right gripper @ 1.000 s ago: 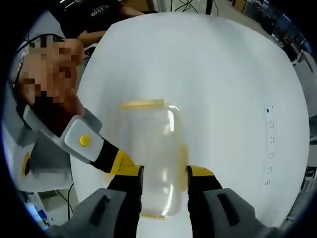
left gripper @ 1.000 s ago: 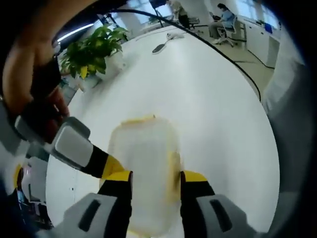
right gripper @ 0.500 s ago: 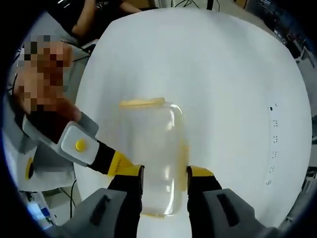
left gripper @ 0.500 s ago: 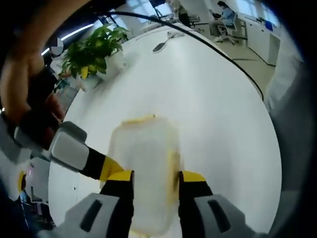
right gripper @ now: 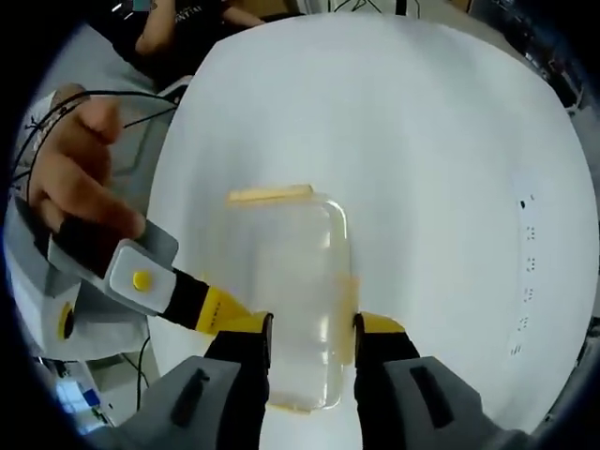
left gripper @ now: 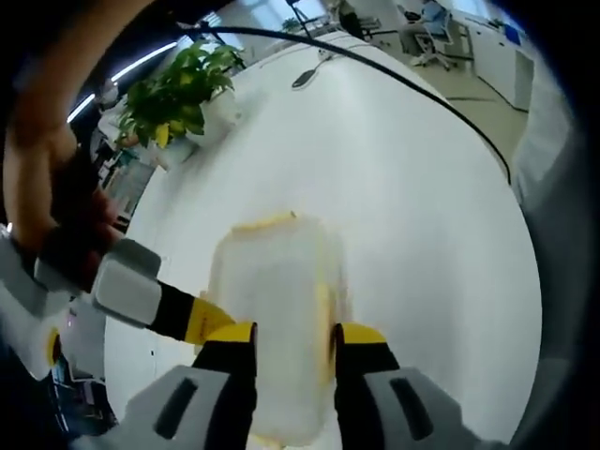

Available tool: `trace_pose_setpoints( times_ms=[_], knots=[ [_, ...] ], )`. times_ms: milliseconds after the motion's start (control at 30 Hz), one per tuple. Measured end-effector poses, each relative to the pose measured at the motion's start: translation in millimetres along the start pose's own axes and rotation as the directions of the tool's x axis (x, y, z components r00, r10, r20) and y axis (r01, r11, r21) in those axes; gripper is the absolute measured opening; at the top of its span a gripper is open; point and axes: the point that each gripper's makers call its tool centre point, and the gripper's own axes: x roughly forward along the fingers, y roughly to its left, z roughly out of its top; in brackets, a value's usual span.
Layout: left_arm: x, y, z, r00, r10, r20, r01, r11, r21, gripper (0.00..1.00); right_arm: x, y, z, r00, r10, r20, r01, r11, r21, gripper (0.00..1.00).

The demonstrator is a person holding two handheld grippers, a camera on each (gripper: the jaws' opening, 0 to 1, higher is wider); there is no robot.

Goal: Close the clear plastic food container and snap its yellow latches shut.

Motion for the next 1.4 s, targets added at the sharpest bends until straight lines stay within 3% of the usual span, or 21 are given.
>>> trace_pose_setpoints(
  times_ms=[167, 200, 267, 400, 467, 500, 600, 1033, 1300, 1400],
  knots=[
    [1.4, -3.2, -1.8, 1.000, 0.010, 0.020, -0.010, 1.000, 0.024, 0.27, 1.6, -2.9, 0.4, 0.995, 0.072, 0.068, -0.074, 0.997, 0.024, 0.32],
    [0.8, -2.4, -0.5, 0.999, 0.024, 0.024, -0.026, 0.998, 0.062, 0.26, 1.4, -3.1, -0.3, 0.994, 0.080, 0.079, -0.081, 0.996, 0.019, 0.32],
    [1.0, -3.6, -1.4, 0.999, 0.029, 0.016, -0.030, 0.999, 0.043, 0.27, 1.8, -2.7, -0.2, 0.993, 0.083, 0.082, -0.084, 0.996, 0.007, 0.30],
    [2.6, -3.3, -3.2, 0.999, 0.034, 0.017, -0.035, 0.997, 0.065, 0.27, 3.9, -6.7, 3.8, 0.996, 0.091, 0.022, -0.091, 0.996, 0.000, 0.28],
    [3.5, -1.7, -4.4, 0.997, 0.078, 0.009, -0.079, 0.981, 0.175, 0.27, 4.3, -9.7, 3.0, 0.994, 0.111, 0.005, -0.111, 0.994, 0.013, 0.26],
    [2.9, -3.2, -4.4, 0.997, 0.074, 0.014, -0.075, 0.990, 0.119, 0.27, 4.5, 1.3, -4.9, 0.987, 0.160, -0.017, -0.160, 0.987, 0.032, 0.26],
    [0.0, -5.5, -5.0, 0.999, 0.049, 0.023, -0.052, 0.992, 0.117, 0.27, 4.6, -5.0, -4.4, 0.984, 0.178, 0.009, -0.178, 0.983, 0.038, 0.27],
    [0.4, -6.3, -3.8, 0.998, 0.056, 0.031, -0.059, 0.992, 0.114, 0.28, 2.0, 1.1, -0.8, 0.993, 0.109, 0.048, -0.110, 0.993, 0.030, 0.30],
    [0.4, -7.5, -3.9, 0.999, 0.053, 0.010, -0.054, 0.992, 0.118, 0.28, 3.2, 5.9, -1.3, 1.000, -0.006, 0.029, 0.005, 0.999, 0.037, 0.32],
    [0.9, -7.1, -3.8, 0.998, 0.054, 0.007, -0.055, 0.993, 0.105, 0.29, 2.3, 4.7, 1.9, 0.997, -0.057, 0.059, 0.057, 0.998, -0.015, 0.32]
  ],
)
